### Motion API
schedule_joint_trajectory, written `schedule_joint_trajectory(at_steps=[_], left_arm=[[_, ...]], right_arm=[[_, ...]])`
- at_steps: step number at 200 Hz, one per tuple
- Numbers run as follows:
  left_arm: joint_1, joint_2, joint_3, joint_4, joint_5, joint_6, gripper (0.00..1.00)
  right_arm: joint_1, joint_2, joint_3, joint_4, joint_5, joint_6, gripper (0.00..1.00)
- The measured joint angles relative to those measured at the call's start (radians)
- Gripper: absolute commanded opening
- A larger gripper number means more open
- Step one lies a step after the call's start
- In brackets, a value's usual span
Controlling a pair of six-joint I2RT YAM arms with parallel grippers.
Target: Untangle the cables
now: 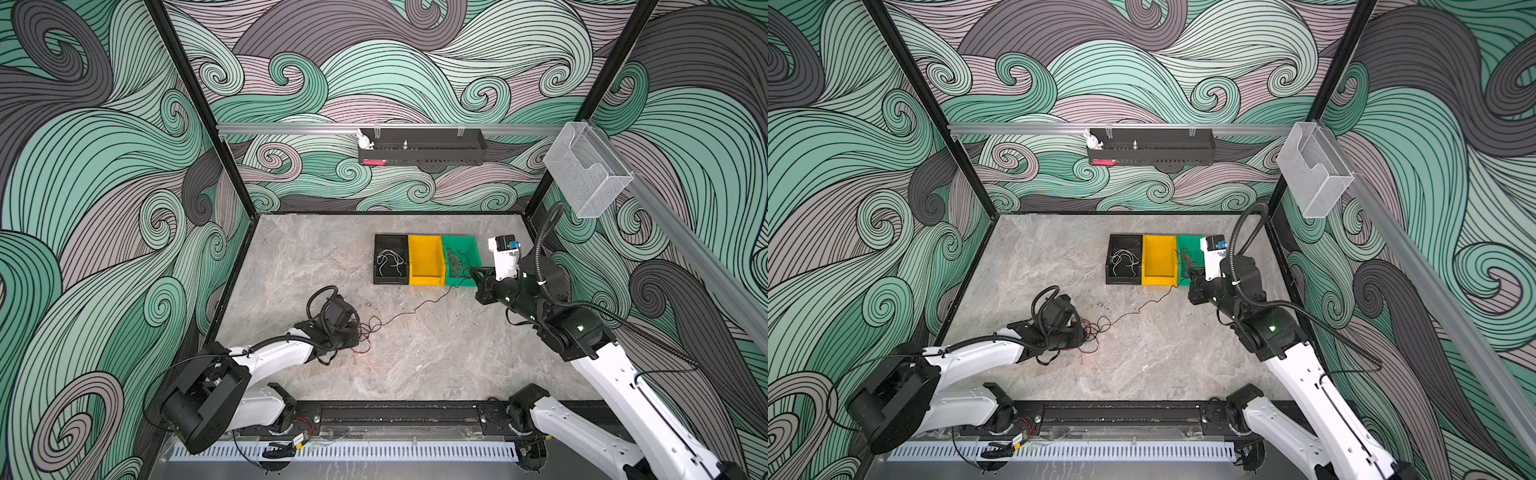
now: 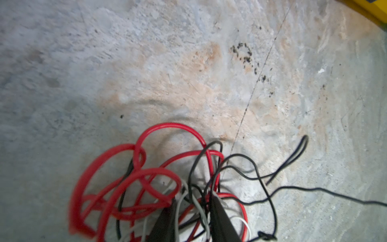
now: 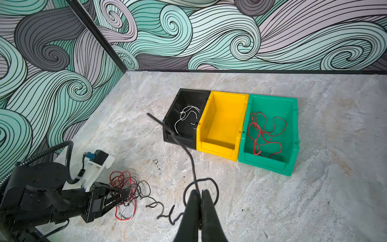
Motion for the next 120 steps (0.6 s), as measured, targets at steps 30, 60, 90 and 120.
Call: schedule_joint_trajectory(at_steps=[30,60,90,120], left_arm=[[0.002,-0.022,-0.007,-0.017,0.001,0.0,0.3],[0.011,-0.04,-0.008,-0.034,0.002,0.004,0.3],[0.014,-0.067,-0.009,-0.048,0.012,0.01,0.36],[0.014,-0.117,-0.008,-0.071,0.03,0.014,0.46]], right_arm=[[-0.066,0.006,0.023,-0.012,-0.007,0.002,0.06],[-0.119,0.029,0.024,-0.025,-0.017,0.002,0.06],[-0.13,0.063,0.018,-0.024,-0.058,0.011,0.06],[-0.128,0.09,-0.043,0.011,-0.135,0.041,0.06]])
